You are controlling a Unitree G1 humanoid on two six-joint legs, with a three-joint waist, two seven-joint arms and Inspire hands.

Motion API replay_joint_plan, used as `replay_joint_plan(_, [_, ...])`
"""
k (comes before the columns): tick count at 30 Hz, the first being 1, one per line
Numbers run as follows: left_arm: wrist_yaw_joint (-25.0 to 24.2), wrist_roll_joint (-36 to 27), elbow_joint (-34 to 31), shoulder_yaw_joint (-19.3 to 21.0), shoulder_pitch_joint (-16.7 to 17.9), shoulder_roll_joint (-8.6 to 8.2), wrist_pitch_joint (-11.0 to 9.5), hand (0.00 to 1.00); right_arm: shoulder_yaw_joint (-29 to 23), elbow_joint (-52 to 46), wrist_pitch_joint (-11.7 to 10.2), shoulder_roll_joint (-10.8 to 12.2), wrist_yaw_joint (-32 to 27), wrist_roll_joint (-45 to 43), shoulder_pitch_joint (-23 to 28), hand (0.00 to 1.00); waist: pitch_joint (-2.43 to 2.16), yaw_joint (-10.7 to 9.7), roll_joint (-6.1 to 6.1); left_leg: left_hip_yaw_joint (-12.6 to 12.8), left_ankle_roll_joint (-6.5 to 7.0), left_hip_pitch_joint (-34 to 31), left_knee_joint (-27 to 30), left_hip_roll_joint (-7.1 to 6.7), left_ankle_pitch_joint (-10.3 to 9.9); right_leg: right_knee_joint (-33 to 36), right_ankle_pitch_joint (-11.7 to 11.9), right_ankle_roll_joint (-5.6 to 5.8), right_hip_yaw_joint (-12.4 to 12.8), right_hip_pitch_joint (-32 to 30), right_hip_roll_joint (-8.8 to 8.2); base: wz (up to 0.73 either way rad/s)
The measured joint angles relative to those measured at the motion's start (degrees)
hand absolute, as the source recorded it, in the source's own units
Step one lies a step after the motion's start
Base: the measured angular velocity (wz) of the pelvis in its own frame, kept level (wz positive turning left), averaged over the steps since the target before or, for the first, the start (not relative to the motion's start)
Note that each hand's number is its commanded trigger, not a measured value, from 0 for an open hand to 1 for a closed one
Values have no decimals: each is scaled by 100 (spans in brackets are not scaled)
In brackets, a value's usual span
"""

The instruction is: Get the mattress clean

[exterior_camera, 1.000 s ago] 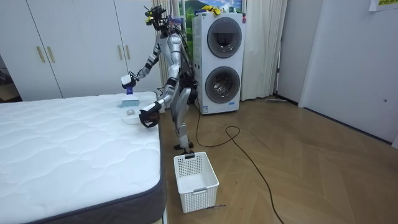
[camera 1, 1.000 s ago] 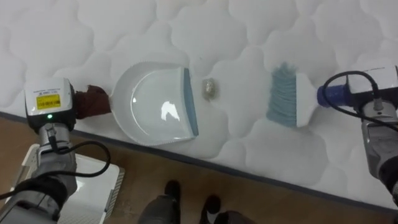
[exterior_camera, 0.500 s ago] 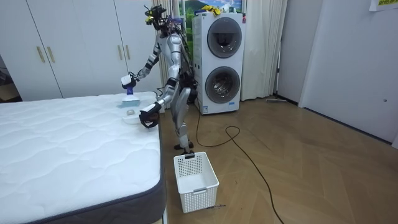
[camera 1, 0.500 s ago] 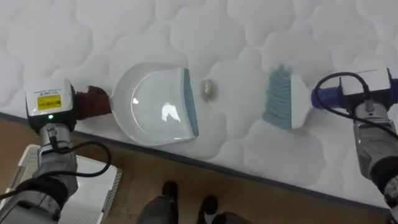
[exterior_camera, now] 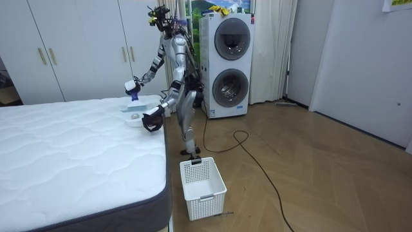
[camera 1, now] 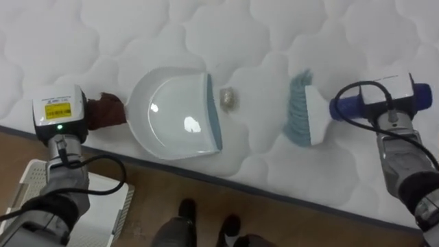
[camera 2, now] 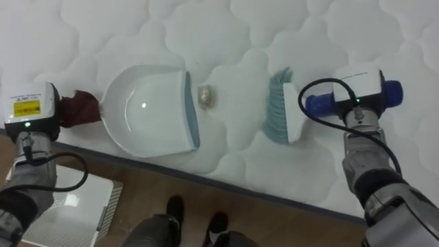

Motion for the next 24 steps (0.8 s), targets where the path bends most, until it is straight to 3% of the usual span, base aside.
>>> replay_joint_plan(2, [14,6,-39,0,27,-14,-12,100,0,-184,-8,79,-8,-34,14,100,2,3,6,-15,-4,14,3,-3,2,-5,0,0,-3,17,3,0])
replay_joint_plan(6, [44,5,-48,-10,96,-55,-8,100,-19,-653,-55,463,-130,-147,13,100,12,13,69,-56,-16,75,-44,-20,33,-87,21,-19,-27,93,14,4])
replay_joint_plan(10, [43,10,-59,-190,86,-286,-6,100,-19,-820,-118,776,-183,-140,-1,100,5,247,186,-105,-8,148,-216,-102,134,-93,13,-5,-59,102,-52,13])
replay_joint_plan(15, [28,14,-56,-194,98,-470,-33,100,-29,-872,-344,808,-186,-140,-17,100,3,446,219,-117,-4,158,-296,-126,173,-91,11,-1,-95,82,-80,7])
replay_joint_plan(24, [25,15,-57,-187,108,-493,-126,100,-34,-982,-440,804,-256,-132,-28,100,2,458,216,-109,-3,151,-290,-133,173,-91,9,2,-93,83,-88,0])
